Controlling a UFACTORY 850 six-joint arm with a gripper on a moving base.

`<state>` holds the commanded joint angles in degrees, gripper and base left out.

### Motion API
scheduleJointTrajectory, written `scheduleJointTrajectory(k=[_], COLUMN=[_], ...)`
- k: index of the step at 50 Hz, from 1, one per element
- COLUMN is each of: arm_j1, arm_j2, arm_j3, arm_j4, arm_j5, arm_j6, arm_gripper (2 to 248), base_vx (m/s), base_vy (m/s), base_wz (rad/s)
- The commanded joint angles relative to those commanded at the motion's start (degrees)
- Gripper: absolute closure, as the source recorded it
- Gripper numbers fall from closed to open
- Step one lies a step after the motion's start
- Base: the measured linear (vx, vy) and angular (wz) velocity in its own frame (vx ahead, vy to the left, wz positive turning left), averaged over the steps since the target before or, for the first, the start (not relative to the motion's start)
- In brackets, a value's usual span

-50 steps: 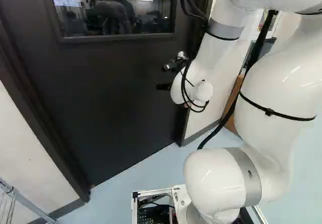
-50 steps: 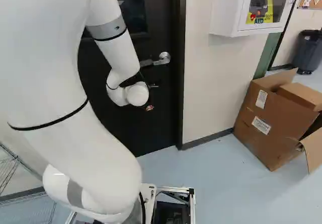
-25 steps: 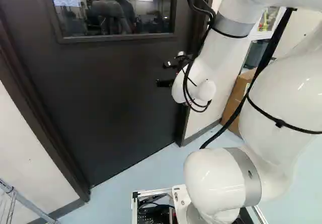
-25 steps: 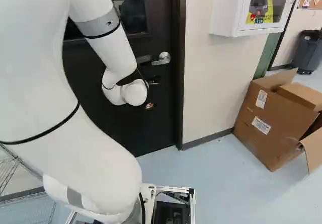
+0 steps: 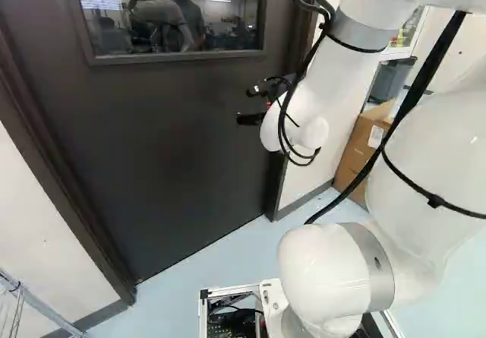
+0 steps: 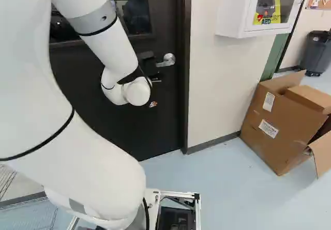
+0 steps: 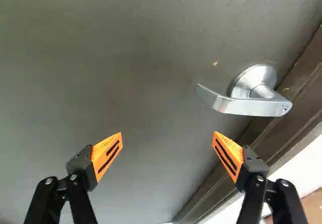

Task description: Open the door and move inside

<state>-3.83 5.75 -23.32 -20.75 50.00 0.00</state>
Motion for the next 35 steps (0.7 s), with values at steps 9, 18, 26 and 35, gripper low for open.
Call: scheduleJointTrajectory(k=[9, 18, 26, 35], arm_j1=[0.0, 0.0, 0.0, -0.3], arm_j2=[1.2, 2.4, 3.4, 3.4], arm_j3=[-0.1, -0.3, -0.5, -1.7], arm_j4=[0.0, 0.0, 0.0, 0.0], arm_j5=[0.0, 0.0, 0.0, 0.0], arm_j6=[0.0, 0.0, 0.0, 0.0], arm_gripper=[3, 3, 3, 3], base_vx=[0.000, 0.000, 0.000, 0.000], base_vy=[0.000, 0.000, 0.000, 0.000], base_wz=[0.000, 0.000, 0.000, 0.000])
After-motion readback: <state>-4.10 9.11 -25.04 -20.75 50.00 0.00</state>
